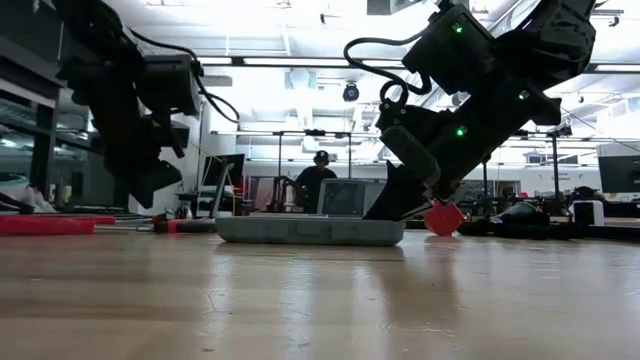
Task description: Prefit tool cases
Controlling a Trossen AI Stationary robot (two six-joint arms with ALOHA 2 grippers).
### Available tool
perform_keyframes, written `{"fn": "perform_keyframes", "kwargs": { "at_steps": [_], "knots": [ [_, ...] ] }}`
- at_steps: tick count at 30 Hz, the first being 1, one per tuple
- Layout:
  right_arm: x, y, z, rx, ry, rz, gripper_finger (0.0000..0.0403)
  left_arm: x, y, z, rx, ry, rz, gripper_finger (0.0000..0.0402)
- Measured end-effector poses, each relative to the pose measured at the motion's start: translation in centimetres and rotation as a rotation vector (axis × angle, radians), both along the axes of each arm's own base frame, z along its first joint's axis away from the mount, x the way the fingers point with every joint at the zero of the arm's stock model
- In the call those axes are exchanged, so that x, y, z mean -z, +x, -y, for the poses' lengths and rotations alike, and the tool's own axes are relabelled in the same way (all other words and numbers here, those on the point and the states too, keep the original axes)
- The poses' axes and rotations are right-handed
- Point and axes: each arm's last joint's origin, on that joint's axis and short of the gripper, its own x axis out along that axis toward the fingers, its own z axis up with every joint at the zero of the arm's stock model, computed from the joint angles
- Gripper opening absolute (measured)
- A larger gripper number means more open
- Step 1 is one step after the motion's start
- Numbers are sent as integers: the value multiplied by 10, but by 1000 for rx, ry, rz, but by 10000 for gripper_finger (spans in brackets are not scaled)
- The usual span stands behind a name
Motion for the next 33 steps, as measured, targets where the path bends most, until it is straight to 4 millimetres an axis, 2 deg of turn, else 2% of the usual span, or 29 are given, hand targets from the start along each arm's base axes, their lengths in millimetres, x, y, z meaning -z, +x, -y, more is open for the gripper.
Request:
{"fn": "perform_keyframes", "kwargs": {
  "at_steps": [5, 10, 17, 22, 28, 33],
  "knots": [
    [0, -1, -6, 3, -28, 3, 0, 0, 2, 1, 2, 5, 17, 1],
    [0, -1, -8, 0, -30, 9, 0, -1, 12, 8, 69, -45, 103, 1],
    [-1, 0, -8, -4, -28, 22, 0, -9, 38, 24, 298, -84, 305, 0],
    [-2, 0, -8, -4, -29, 27, 0, -24, 59, 34, 532, -39, 467, 0],
    [-2, 0, -8, -3, -29, 28, 0, -31, 66, 36, 659, 34, 478, 0],
    [-2, 0, -8, -1, -27, 32, 0, -25, 70, 33, 736, -21, 465, 0]
  ]
}}
